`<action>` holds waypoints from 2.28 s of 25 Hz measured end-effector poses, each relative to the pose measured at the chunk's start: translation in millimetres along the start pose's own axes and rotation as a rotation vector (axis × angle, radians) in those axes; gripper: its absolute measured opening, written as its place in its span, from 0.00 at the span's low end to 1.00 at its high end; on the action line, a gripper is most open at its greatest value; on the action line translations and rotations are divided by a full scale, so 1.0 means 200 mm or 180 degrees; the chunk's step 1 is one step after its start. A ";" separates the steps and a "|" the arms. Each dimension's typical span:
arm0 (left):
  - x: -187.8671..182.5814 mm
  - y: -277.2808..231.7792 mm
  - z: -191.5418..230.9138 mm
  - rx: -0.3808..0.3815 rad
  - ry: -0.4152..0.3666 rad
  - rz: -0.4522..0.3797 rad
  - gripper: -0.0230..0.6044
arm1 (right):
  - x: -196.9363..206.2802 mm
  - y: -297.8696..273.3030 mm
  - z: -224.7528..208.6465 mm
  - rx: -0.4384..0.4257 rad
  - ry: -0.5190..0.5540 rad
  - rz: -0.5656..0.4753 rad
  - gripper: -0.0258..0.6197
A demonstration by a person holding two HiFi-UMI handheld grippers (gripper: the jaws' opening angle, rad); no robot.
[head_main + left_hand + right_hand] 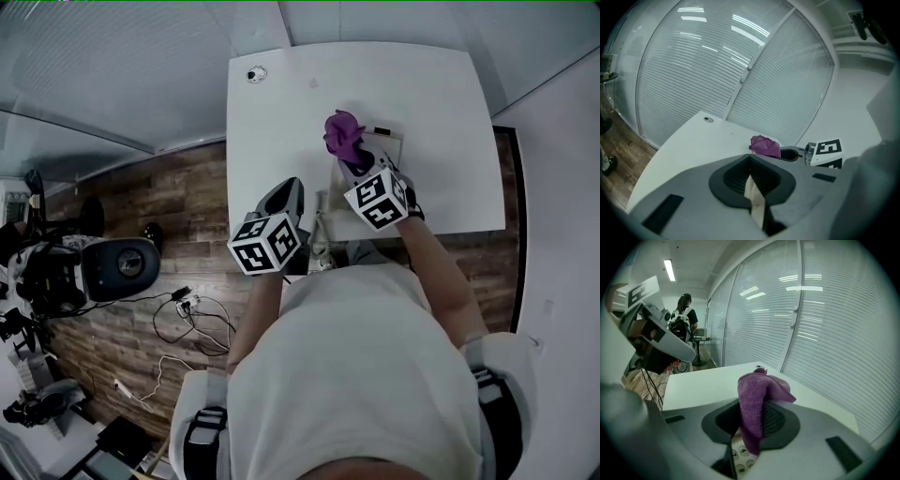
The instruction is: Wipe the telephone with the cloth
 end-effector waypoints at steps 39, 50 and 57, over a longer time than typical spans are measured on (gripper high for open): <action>0.26 0.27 0.12 0.0191 -0.0052 0.0135 0.07 | 0.17 0.07 0.48 0.0088 -0.0204 0.0093 0.19; 0.32 0.36 0.13 0.0178 -0.0082 0.0130 0.07 | 0.24 0.09 0.63 -0.0026 -0.0233 0.0124 0.19; 0.35 0.38 0.15 0.0178 -0.0086 0.0158 0.07 | 0.27 0.06 0.70 -0.0134 -0.0291 0.0168 0.19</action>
Point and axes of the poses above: the fingertips, and each gripper's own axes: y backward along the fingers, z to its left, x out of its underside, the point moved 4 cm from there along y, backward along the fingers, and after that the axes turned 11 degrees about -x, right-handed, at the moved point
